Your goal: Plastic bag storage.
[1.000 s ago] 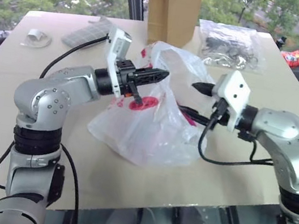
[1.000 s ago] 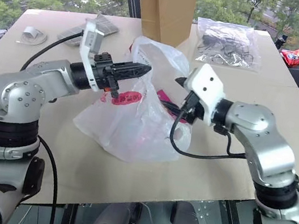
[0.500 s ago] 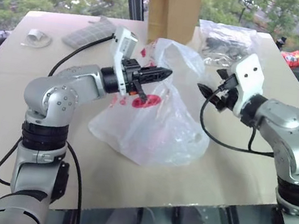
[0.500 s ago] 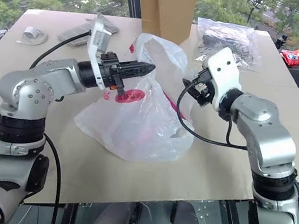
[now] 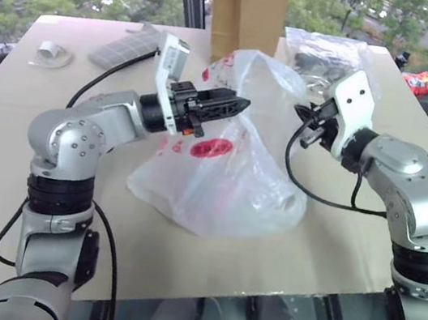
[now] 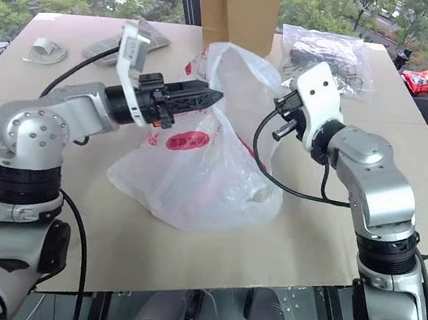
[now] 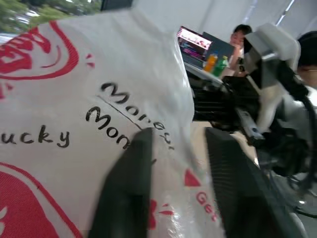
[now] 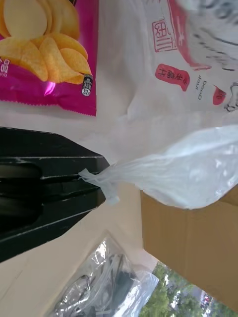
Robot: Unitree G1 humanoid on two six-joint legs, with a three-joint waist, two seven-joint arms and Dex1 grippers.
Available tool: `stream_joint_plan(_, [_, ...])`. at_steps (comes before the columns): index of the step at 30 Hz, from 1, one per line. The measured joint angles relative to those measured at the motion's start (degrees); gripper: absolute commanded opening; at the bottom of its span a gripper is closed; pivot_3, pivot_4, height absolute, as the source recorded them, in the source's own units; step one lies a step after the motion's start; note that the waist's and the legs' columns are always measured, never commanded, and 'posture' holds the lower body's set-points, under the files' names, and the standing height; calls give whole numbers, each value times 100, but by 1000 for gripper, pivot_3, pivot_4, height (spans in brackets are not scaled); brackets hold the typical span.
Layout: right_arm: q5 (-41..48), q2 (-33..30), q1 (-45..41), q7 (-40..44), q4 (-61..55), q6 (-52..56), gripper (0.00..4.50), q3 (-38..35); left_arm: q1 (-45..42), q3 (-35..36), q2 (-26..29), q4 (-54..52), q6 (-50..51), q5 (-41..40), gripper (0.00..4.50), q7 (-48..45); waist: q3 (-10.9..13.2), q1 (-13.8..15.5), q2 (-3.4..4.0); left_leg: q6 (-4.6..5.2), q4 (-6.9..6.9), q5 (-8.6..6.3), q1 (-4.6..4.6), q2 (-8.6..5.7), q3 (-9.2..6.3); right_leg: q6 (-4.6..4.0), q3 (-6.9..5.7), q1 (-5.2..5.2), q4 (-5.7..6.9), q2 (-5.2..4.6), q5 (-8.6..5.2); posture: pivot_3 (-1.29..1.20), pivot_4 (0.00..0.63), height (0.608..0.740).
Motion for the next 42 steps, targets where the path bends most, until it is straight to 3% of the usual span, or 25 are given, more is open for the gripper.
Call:
stream_joint_plan(1, [-1,2,-28,0,33,-28,0,-6,2,36,55,0,97,-101,3397,-18,0,-1,0,0,0,0,0,0,0,0,0,0,0,0,0,0,150,740])
stream_joint_plan(5, [-99,-27,-181,-80,542,-238,0,-139,272,2,699,-507,501,-657,3397,-642,0,-21,0,1,-2,0,1,0,4,0,2,0,-1,0,0,0,150,740])
stream_joint_plan(12, [-534,-403,-218,-470,1370,-455,0,-519,1032,-589,1348,-1089,243,-375,3397,-1504,1,13,1,-1,-4,0,-6,-2,18,-1,-1,-1,-8,0,-1,0,150,740])
stream_joint_plan(16, [-767,-809,566,-581,1505,-572,0,-884,1845,-1175,2138,-1297,-394,269,3397,-2584,-2,7,0,10,-46,-5,14,2,47,-5,9,6,-22,3,-4,0,150,740])
stream_joint_plan(21, [-830,-816,1069,-597,1469,-510,0,-958,1971,-1657,2392,-1140,-1129,1101,3397,-3004,0,-2,5,17,-50,-8,14,4,61,-3,18,-1,-24,4,-3,0,150,740])
stream_joint_plan(23, [-777,-880,1368,-583,1115,-316,0,-1148,1952,-2310,2198,-753,-1739,2086,3397,-2745,-5,18,15,19,-50,-9,20,4,62,-2,20,5,-24,3,-3,0,150,740])
stream_joint_plan(26, [-638,-897,1719,-559,518,35,0,-1309,1495,-2851,1098,357,-2270,3067,3397,-1918,1,87,4,22,-27,-9,1,0,46,-1,6,8,-25,8,-1,0,150,740])
stream_joint_plan(32, [-371,-924,2221,-561,-618,752,0,-1581,-2,-2824,166,2990,-3681,4202,3397,-965,-2,57,6,22,-6,-9,10,-2,42,1,3,15,-10,8,-2,0,150,740])
stream_joint_plan(35, [-165,-779,2295,-576,-1143,1115,0,-1603,-683,-2376,-215,4150,-4239,4205,3397,-908,-1,20,4,22,4,-9,1,-1,33,1,-3,11,-8,9,-1,0,150,740])
stream_joint_plan(37, [-47,-592,2259,-611,-1450,1275,0,-1508,-841,-1968,-197,4259,-4200,3852,3942,-1289,-1,-49,4,22,4,-10,2,4,26,0,9,4,-4,12,-1,0,150,740])
stream_joint_plan(39, [28,-426,2170,-686,-1570,1370,0,-1389,-662,-1484,137,3775,-3550,3207,4447,-1862,0,-141,5,29,3,-14,-1,12,22,1,13,-4,3,8,-1,0,150,740])
stream_joint_plan(42, [49,-374,2106,-745,-1620,1434,0,-1334,123,-876,736,2530,-2354,2256,4447,-2275,0,-212,7,37,-5,-21,3,18,25,2,22,-6,1,7,-2,0,150,740])
